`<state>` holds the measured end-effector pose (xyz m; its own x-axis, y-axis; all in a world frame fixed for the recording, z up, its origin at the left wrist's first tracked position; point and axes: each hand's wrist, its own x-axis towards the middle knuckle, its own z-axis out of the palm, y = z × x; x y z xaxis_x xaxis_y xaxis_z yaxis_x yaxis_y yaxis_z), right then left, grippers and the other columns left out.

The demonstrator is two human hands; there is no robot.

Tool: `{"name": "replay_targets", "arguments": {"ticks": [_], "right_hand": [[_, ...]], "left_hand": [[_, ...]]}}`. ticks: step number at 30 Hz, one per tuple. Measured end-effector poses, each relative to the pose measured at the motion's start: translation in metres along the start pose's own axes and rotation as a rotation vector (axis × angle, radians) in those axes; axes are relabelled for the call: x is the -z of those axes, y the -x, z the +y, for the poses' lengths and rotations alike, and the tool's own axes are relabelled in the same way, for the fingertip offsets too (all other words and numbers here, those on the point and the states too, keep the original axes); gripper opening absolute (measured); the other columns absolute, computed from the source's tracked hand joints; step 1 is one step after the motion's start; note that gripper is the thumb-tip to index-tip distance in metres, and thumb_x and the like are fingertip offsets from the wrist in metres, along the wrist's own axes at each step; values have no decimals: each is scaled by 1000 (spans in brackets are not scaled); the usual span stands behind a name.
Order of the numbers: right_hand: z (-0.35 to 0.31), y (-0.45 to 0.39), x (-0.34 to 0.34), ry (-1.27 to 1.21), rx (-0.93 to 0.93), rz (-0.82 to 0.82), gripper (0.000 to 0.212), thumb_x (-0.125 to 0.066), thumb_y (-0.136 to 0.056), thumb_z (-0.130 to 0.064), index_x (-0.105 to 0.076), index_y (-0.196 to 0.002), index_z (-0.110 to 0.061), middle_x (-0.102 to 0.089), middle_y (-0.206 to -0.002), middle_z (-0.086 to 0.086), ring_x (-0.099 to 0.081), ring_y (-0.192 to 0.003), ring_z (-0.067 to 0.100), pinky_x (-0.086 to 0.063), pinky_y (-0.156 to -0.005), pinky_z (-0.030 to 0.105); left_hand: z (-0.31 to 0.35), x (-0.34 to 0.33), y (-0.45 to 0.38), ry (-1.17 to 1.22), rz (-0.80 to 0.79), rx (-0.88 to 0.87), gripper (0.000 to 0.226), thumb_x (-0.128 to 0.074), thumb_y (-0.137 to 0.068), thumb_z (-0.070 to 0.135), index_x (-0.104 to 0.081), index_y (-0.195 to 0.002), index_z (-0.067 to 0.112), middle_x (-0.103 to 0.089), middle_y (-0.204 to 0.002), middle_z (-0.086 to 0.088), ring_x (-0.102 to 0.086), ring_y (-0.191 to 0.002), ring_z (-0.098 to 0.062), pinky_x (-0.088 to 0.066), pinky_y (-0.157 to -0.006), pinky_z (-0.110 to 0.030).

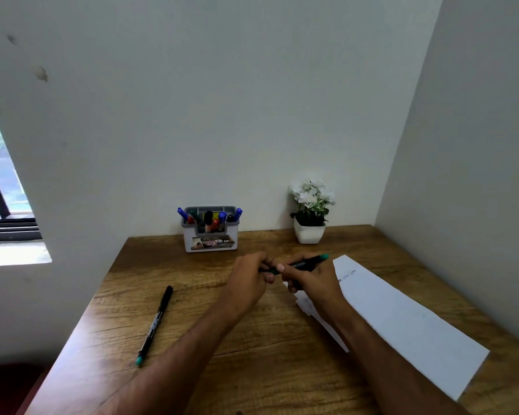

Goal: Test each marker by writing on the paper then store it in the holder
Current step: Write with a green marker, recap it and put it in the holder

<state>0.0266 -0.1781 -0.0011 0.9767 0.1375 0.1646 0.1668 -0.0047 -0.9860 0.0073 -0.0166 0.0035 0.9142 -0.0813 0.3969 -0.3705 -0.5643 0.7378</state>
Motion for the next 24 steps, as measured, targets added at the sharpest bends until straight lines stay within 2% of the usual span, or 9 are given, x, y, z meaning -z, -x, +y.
{"name": "replay_targets", "arguments": {"ticks": [5, 8, 11, 14, 17, 20, 24], "right_hand": [[-7, -2, 5, 15, 46, -68, 14, -79, -84, -11, -78, -94, -1, -75, -82, 20, -69, -70, 31, -57, -66, 38], [-12, -9, 11, 148, 143, -89, 12, -80, -81, -2, -80, -93, -1, -77, -80, 17, -74, -73, 34, -61, -68, 37], [-11, -18, 7, 408, 243, -106, 19, -85, -75, -2, -82, -91, -13, -78, -78, 3, -76, -74, 19, -63, -71, 33], [-13, -21, -7, 611, 360, -114, 28, -86, -75, -10, -80, -101, -20, -77, -86, -11, -73, -82, 4, -61, -77, 28], [-19, -21, -24, 657, 502, -109, 31, -83, -79, -13, -79, -108, -23, -78, -94, -10, -71, -87, 0, -58, -76, 21], [-24, -25, -35, 647, 602, -86, 34, -79, -83, -11, -76, -115, -24, -78, -96, -9, -71, -86, -1, -58, -74, 19], [-31, -34, -44, 685, 694, -43, 54, -80, -83, -7, -64, -132, -21, -77, -104, 0, -72, -85, 5, -61, -79, 24]], "left_hand": [[-8, 17, -1, -60, 45, 40, 23, -77, -77, 4, -73, -92, 20, -64, -86, 15, -59, -81, 7, -44, -68, -1], [-11, 33, 0, -47, 121, 68, 22, -81, -74, 10, -75, -91, 23, -67, -85, 17, -60, -81, 6, -44, -68, -5], [-13, 42, -2, 85, 245, 97, 26, -84, -69, 7, -74, -89, 21, -71, -86, 12, -66, -84, 1, -51, -72, -11], [-10, 40, -2, 265, 292, 123, 35, -83, -67, -2, -69, -93, 16, -72, -92, 5, -68, -87, -4, -55, -75, -17], [-9, 35, -4, 304, 292, 97, 36, -82, -67, -4, -68, -96, 12, -72, -93, 1, -69, -88, -7, -57, -73, -20], [-7, 35, -8, 280, 357, 76, 34, -82, -68, -2, -67, -96, 12, -71, -91, 3, -68, -84, -2, -55, -70, -16], [0, 44, -12, 292, 387, 15, 29, -78, -75, 1, -67, -98, 15, -70, -92, 5, -68, -83, -1, -54, -73, -14]]}}
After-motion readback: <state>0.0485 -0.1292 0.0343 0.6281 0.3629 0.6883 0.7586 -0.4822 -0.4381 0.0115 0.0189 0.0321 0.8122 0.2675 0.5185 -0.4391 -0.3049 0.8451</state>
